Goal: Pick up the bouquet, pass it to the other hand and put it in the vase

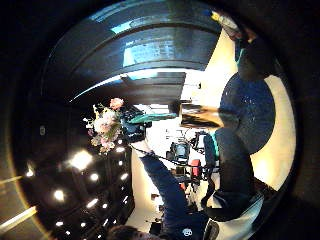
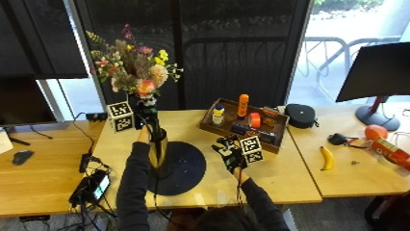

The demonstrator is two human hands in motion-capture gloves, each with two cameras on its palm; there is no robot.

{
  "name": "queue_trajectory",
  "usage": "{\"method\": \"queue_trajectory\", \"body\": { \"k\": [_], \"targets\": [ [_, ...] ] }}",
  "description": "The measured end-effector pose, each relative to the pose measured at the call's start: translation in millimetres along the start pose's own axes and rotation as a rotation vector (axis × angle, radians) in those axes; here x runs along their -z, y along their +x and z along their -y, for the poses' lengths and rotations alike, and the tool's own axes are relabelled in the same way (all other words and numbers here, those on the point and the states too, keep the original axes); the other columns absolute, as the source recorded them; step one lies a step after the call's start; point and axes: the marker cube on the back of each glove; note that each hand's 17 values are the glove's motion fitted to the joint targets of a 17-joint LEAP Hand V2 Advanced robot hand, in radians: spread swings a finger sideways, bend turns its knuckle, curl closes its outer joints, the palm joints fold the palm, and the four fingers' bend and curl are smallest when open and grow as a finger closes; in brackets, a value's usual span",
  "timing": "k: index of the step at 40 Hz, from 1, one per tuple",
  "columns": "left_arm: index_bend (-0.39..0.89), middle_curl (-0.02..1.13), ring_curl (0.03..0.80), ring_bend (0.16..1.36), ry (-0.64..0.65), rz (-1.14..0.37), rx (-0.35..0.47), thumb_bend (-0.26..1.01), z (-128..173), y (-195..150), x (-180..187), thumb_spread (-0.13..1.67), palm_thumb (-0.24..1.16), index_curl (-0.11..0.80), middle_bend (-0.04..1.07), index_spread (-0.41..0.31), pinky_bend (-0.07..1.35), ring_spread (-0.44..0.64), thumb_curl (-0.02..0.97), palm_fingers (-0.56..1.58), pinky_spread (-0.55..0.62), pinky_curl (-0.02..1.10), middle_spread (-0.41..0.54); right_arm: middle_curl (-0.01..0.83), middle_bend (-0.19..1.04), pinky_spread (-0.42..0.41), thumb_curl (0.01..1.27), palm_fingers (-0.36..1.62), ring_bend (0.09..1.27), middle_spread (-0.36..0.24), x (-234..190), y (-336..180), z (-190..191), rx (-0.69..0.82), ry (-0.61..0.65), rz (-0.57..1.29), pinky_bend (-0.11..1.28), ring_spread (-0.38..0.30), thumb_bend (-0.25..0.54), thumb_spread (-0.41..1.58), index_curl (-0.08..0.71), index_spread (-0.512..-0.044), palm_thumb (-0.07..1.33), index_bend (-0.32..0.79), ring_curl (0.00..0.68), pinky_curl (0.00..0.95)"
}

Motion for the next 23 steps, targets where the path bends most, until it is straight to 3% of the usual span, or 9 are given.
{"method": "queue_trajectory", "body": {
  "k": [3,5,6,7,8,9,10,15,23],
  "targets": [
    [0.49,0.63,0.499,0.86,-0.227,0.031,0.087,-0.05,10.6,-58.4,-4.7,0.97,0.6,0.653,0.82,-0.342,0.49,-0.34,0.433,1.23,-0.35,0.51,-0.318,0.442,0.24,0.14,0.44,0.66,0.16,-0.131,-0.5,8.3,4.6,-0.002,-0.017,0.004,0.14,-0.053,-0.02,1.03,0.483,-0.289,0.86,0.34,0.279,0.236],
    [0.42,0.62,0.489,0.82,-0.349,0.112,0.132,-0.05,5.3,-94.1,1.8,0.97,0.57,0.64,0.79,-0.325,0.45,-0.33,0.421,1.06,-0.33,0.5,-0.313,0.442,0.24,0.14,0.44,0.66,0.16,-0.131,1.2,17.9,9.2,-0.01,-0.02,-0.004,0.15,-0.053,-0.021,1.03,0.482,-0.289,0.86,0.34,0.278,0.234],
    [0.33,0.62,0.474,0.76,-0.389,0.163,0.145,-0.05,2.5,-112.8,6.9,0.96,0.56,0.619,0.76,-0.291,0.4,-0.3,0.417,0.78,-0.29,0.49,-0.291,0.441,0.24,0.14,0.44,0.66,0.16,-0.131,2.7,22.9,11.5,-0.013,-0.018,-0.009,0.15,-0.052,-0.021,1.03,0.481,-0.288,0.86,0.34,0.277,0.233],
    [0.2,0.63,0.493,0.7,-0.42,0.215,0.153,-0.05,-0.6,-131.7,13.1,0.95,0.55,0.595,0.7,-0.207,0.36,-0.21,0.412,0.23,-0.15,0.5,-0.227,0.441,0.24,0.139,0.44,0.66,0.17,-0.131,4.8,27.5,13.5,-0.01,-0.012,-0.017,0.14,-0.052,-0.021,1.03,0.481,-0.288,0.86,0.34,0.276,0.232],
    [0.26,0.71,0.563,0.73,-0.445,0.263,0.157,-0.05,-4.7,-150.1,20.2,0.95,0.55,0.641,0.79,-0.211,0.42,-0.23,0.409,0.4,-0.16,0.57,-0.225,0.441,0.24,0.139,0.44,0.66,0.17,-0.131,7.6,32.0,15.4,0.001,0.003,-0.03,0.14,-0.052,-0.021,1.03,0.48,-0.287,0.86,0.34,0.276,0.231],
    [0.1,0.62,0.526,0.67,-0.466,0.303,0.161,-0.04,-10.0,-166.7,28.0,0.94,0.55,0.571,0.54,-0.123,0.44,-0.06,0.408,-0.18,0.0,0.56,-0.111,0.441,0.24,0.139,0.44,0.66,0.17,-0.13,11.2,36.2,17.4,0.021,0.03,-0.053,0.14,-0.052,-0.018,1.03,0.48,-0.286,0.86,0.34,0.275,0.229],
    [0.11,0.64,0.546,0.67,-0.483,0.335,0.166,-0.03,-16.0,-180.4,35.7,0.94,0.56,0.573,0.49,-0.089,0.48,-0.01,0.407,-0.24,0.05,0.58,-0.054,0.441,0.25,0.139,0.44,0.66,0.16,-0.13,15.3,40.3,19.8,0.05,0.07,-0.087,0.14,-0.052,-0.02,1.03,0.479,-0.286,0.86,0.34,0.273,0.229],
    [0.03,0.45,0.387,0.59,-0.478,0.392,0.173,-0.01,-33.0,-209.9,59.3,0.93,0.63,0.454,0.23,0.033,0.46,0.21,0.412,-0.21,0.27,0.46,0.16,0.44,0.25,0.139,0.44,0.66,0.16,-0.13,38.8,61.5,42.2,0.258,0.368,-0.326,0.15,-0.051,-0.016,1.03,0.478,-0.286,0.87,0.35,0.269,0.225],
    [0.03,0.36,0.325,0.58,-0.455,0.436,0.151,-0.03,-46.9,-219.5,69.9,0.92,0.66,0.333,0.18,0.121,0.45,0.39,0.406,-0.17,0.43,0.4,0.313,0.437,0.25,0.137,0.46,0.66,0.16,-0.129,35.6,62.3,34.3,0.207,0.243,-0.175,0.14,-0.051,-0.008,1.03,0.477,-0.283,0.92,0.36,0.264,0.22]
  ]
}}
